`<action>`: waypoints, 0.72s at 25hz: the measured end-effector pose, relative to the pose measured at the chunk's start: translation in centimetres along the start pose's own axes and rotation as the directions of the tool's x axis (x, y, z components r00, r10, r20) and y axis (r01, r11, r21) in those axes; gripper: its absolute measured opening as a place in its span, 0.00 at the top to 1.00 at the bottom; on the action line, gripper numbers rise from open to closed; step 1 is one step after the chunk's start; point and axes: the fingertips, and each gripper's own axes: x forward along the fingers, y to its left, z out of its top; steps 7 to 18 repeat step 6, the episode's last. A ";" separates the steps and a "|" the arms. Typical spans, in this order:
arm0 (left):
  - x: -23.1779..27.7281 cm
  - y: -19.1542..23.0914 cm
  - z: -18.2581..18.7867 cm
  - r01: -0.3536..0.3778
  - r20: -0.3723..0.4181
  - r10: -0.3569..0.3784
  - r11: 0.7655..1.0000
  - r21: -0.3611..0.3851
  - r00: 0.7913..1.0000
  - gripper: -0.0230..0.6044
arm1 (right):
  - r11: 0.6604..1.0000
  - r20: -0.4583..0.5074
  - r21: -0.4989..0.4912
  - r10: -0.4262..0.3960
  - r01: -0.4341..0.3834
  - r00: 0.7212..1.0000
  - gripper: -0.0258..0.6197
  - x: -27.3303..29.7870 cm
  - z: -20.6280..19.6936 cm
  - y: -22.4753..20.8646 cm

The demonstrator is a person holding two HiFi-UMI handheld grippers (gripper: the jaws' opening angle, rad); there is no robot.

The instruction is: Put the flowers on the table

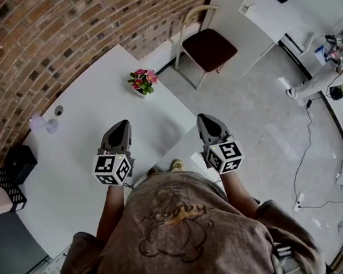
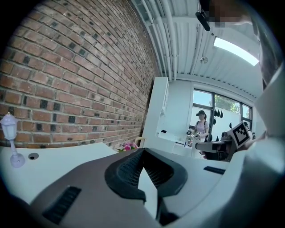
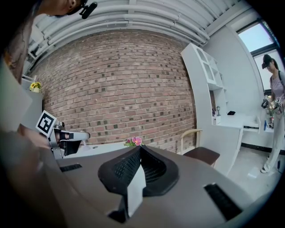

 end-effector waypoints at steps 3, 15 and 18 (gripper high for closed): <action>0.3 0.0 -0.1 0.004 -0.002 -0.004 1.000 -0.002 1.000 0.93 | 1.000 -0.002 0.003 -0.003 0.003 1.000 0.96 0.0 -0.1 -0.2; 0.5 0.0 -0.2 0.006 -0.005 -0.006 1.000 -0.005 1.000 0.93 | 1.000 -0.003 0.009 -0.006 0.006 1.000 0.96 0.2 -0.2 -0.4; 0.5 0.0 -0.2 0.006 -0.005 -0.006 1.000 -0.005 1.000 0.93 | 1.000 -0.003 0.009 -0.006 0.006 1.000 0.96 0.2 -0.2 -0.4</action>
